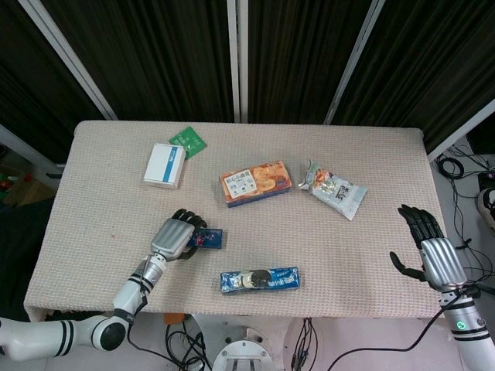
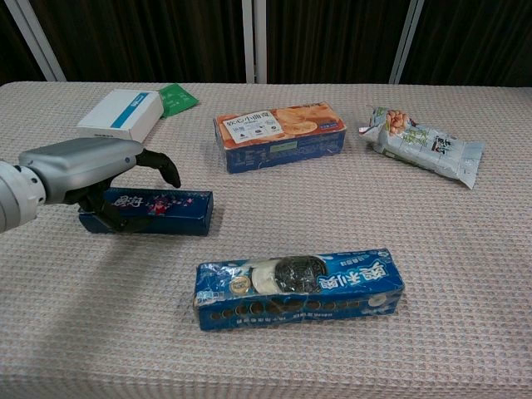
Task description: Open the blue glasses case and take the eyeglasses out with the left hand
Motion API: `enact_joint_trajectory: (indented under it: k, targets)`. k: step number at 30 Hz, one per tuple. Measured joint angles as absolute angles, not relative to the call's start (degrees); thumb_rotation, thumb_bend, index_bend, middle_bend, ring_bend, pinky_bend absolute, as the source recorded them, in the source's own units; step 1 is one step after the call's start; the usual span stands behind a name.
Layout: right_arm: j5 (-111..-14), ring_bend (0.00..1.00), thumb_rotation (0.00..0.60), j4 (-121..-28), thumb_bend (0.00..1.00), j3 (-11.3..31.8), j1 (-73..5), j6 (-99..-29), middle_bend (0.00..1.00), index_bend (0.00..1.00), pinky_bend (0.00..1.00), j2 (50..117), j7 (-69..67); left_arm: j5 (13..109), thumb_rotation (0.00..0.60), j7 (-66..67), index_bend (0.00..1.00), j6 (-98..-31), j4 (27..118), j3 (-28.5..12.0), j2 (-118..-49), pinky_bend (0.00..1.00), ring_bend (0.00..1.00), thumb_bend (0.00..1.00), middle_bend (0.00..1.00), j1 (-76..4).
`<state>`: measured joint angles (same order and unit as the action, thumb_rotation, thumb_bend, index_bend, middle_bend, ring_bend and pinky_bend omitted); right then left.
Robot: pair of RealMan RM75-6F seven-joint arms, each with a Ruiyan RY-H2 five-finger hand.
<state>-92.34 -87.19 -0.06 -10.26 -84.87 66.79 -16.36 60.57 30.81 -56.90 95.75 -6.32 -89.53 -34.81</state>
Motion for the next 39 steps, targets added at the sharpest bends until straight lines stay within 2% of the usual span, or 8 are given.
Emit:
enact_joint_trajectory:
  k: [16,18,20,23,24,30,34,39]
  targets:
    - [-92.47,0.0,0.6,-86.42,0.32,-0.09,-9.1,-85.42,0.05,0.01,0.0,67.16,-17.75,61.16,0.599,25.5,0.43,-57.41,93.33,-6.15,-88.96,0.12,0.26,0.54,0.44,-35.11]
    - [-92.48,0.0,0.6,-86.31,0.32,-0.12,-9.01,-85.39,0.05,0.01,0.0,67.19,-18.07,61.76,0.556,23.92,0.43,-57.51,92.89,-6.24,-88.65,0.12,0.26,0.55,0.45,-34.96]
    - [-92.5,0.0,0.6,-86.14,0.32,-0.12,-8.93,-85.37,0.05,0.01,0.0,67.27,-18.37,62.12,0.405,22.48,0.43,-57.45,92.45,-6.41,-88.07,0.12,0.27,0.56,0.45,-34.86]
    - [-92.57,0.0,0.6,-86.0,0.32,-0.06,-8.88,-85.37,0.05,0.01,0.0,67.32,-18.66,61.93,0.057,21.25,0.39,-57.25,91.66,-6.89,-87.4,0.12,0.28,0.59,0.45,-34.86]
    - [-92.61,0.0,0.6,-85.96,0.32,-0.07,-8.86,-85.37,0.05,0.01,0.0,67.34,-18.77,61.73,0.014,20.95,0.38,-57.2,91.51,-7.05,-87.28,0.12,0.28,0.6,0.44,-34.87]
    - [-92.67,0.0,0.6,-85.53,0.32,-0.09,-8.69,-85.27,0.05,0.01,0.0,67.45,-19.41,59.96,0.0,20.67,0.34,-56.46,89.91,-7.54,-86.24,0.12,0.27,0.6,0.41,-35.23]
    - [-92.69,0.0,0.6,-85.31,0.32,-0.06,-8.49,-85.46,0.05,0.01,0.0,67.49,-19.75,57.81,0.0,21.86,0.24,-55.85,89.37,-7.5,-85.45,0.12,0.22,0.6,0.32,-35.51]
    - [-92.64,0.0,0.6,-84.94,0.32,0.02,-8.23,-85.7,0.05,0.01,0.0,67.61,-20.21,54.66,0.0,23.96,0.23,-55.84,88.53,-7.32,-84.41,0.12,0.22,0.6,0.3,-35.59]
